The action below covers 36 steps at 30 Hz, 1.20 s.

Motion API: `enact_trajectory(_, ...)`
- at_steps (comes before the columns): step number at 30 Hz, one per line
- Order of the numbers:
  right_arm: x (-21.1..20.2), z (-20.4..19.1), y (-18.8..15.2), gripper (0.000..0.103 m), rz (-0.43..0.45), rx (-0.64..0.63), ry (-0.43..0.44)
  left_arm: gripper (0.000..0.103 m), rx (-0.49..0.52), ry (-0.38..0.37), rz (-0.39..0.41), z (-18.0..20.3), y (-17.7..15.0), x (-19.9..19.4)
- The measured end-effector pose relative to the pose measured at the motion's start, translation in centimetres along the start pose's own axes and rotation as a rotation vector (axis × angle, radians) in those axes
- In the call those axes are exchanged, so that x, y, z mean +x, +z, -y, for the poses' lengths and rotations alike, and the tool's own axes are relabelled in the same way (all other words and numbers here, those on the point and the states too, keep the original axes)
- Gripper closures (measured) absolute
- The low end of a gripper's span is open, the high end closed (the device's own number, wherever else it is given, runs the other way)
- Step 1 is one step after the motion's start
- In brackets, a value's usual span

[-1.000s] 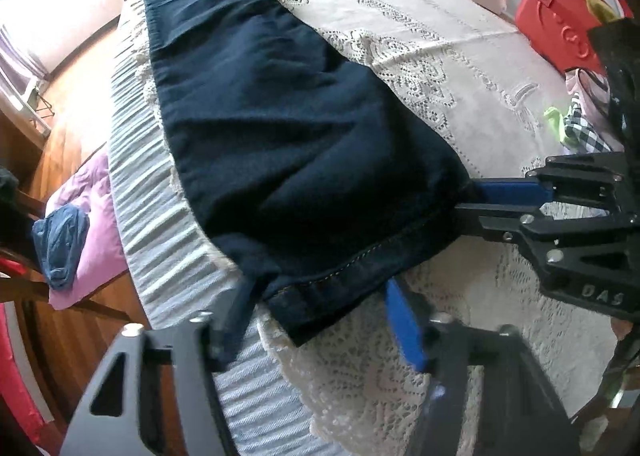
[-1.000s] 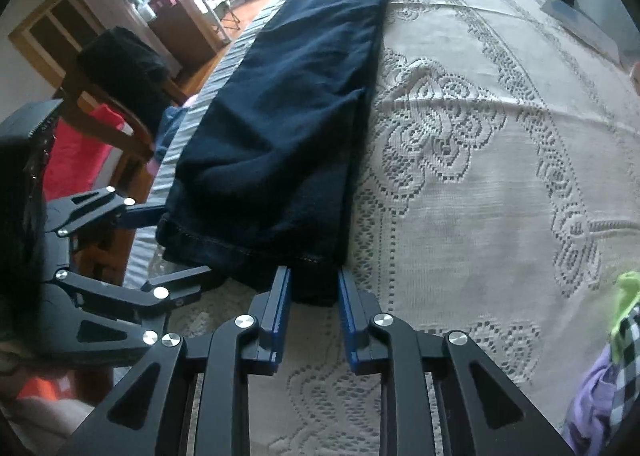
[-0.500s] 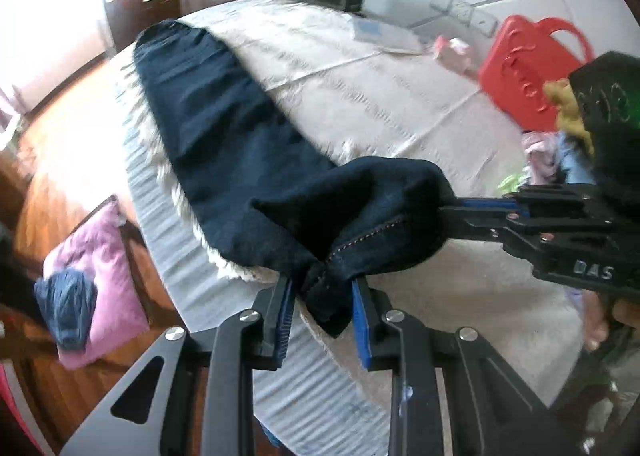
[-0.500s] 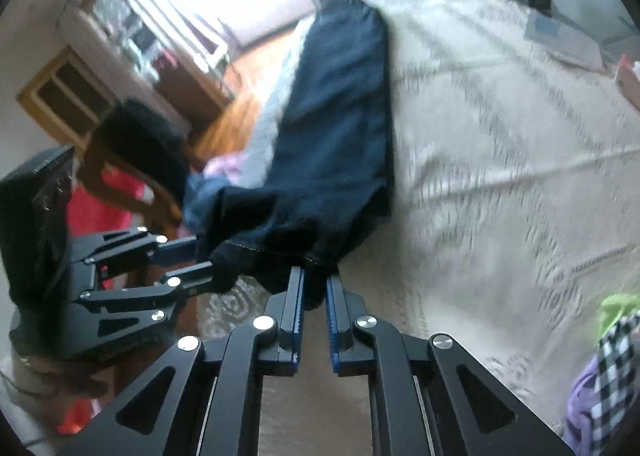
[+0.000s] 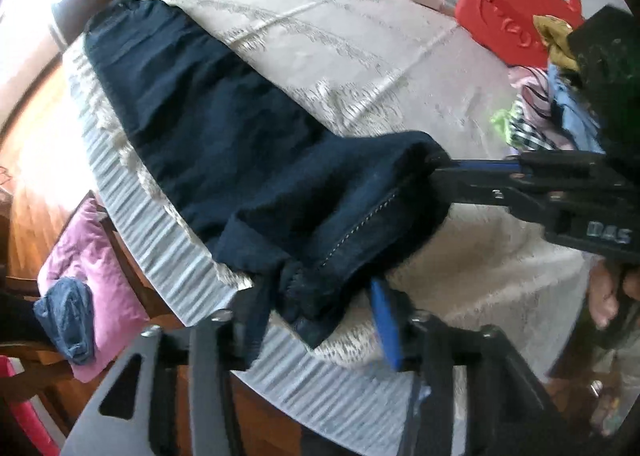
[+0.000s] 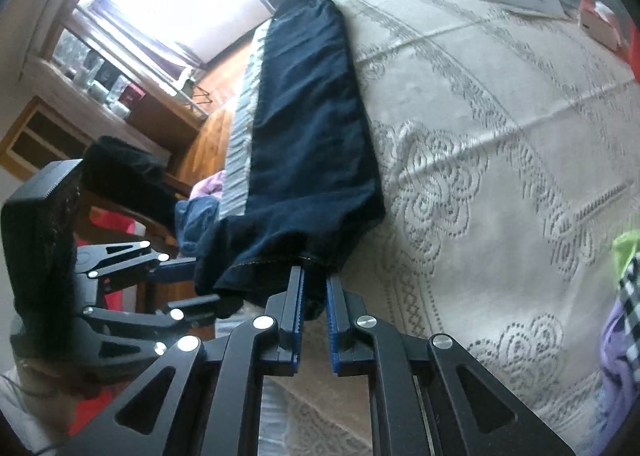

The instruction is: Fold clothes

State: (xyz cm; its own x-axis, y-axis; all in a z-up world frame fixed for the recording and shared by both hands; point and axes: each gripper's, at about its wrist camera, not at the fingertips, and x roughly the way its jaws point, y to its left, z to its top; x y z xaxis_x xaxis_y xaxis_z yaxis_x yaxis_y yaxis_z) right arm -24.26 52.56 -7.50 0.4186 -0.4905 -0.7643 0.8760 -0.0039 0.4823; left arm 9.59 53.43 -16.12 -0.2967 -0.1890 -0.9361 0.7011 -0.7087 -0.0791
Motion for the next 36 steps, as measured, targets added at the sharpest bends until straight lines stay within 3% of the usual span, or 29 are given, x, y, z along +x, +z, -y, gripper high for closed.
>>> enact_trajectory(2,1.0,-0.5,0.1,0.093,-0.005,0.005,0.007,0.059,-0.015,0.037,0.036,0.2,-0.2,0.4)
enact_trajectory(3,1.2,-0.5,0.2,0.093,-0.009,-0.003,0.010,0.081,-0.022,0.055,0.053,0.3,-0.3,0.6)
enact_trajectory(6,1.8,-0.1,0.0,0.093,-0.038,-0.021,0.026,0.080,-0.059,0.071,0.051,0.2,-1.1,1.5)
enact_trajectory(10,2.9,-0.4,-0.7,0.093,-0.043,-0.009,0.027,0.080,-0.103,0.029,0.059,0.1,-1.9,1.5)
enact_trajectory(13,3.5,-0.2,-1.2,0.093,-0.034,0.023,0.013,0.063,-0.138,-0.005,0.069,0.3,-2.5,1.6)
enact_trajectory(15,3.7,0.4,-1.5,0.093,-0.034,0.052,0.003,0.038,-0.152,-0.017,0.066,0.7,-3.0,2.1)
enact_trajectory(18,4.3,1.0,-2.4,0.093,-0.053,0.084,-0.001,0.036,-0.155,-0.002,0.033,2.0,-3.7,4.0)
enact_trajectory(20,4.7,1.1,-3.0,0.093,-0.072,0.085,-0.007,0.037,-0.148,0.057,0.014,2.6,-4.1,5.5)
enact_trajectory(22,6.1,0.6,-3.5,0.092,-0.089,0.082,-0.008,0.045,-0.145,0.109,0.034,3.2,-4.3,5.7)
enact_trajectory(24,6.5,0.6,-4.0,0.089,-0.099,0.074,-0.012,0.066,-0.182,0.074,0.036,3.0,-4.4,5.4)
enact_trajectory(26,7.4,0.6,-4.3,0.073,-0.108,0.078,-0.002,0.069,-0.197,0.061,0.036,2.7,-4.4,5.4)
enact_trajectory(30,9.5,0.0,-4.4,0.066,-0.126,0.071,0.014,0.074,-0.191,0.070,0.046,2.7,-4.3,5.0)
enact_trajectory(31,10.2,-0.1,-4.4,0.067,-0.137,0.067,-0.001,0.078,-0.187,0.078,0.053,2.7,-4.2,4.7)
enact_trajectory(33,11.1,-0.6,-4.5,0.078,-0.156,0.059,-0.036,0.081,-0.178,0.093,0.067,2.6,-4.0,4.0)
enact_trajectory(36,9.5,-2.5,-4.2,0.088,-0.099,0.020,-0.038,0.082,-0.172,0.110,0.121,2.0,-3.5,1.5)
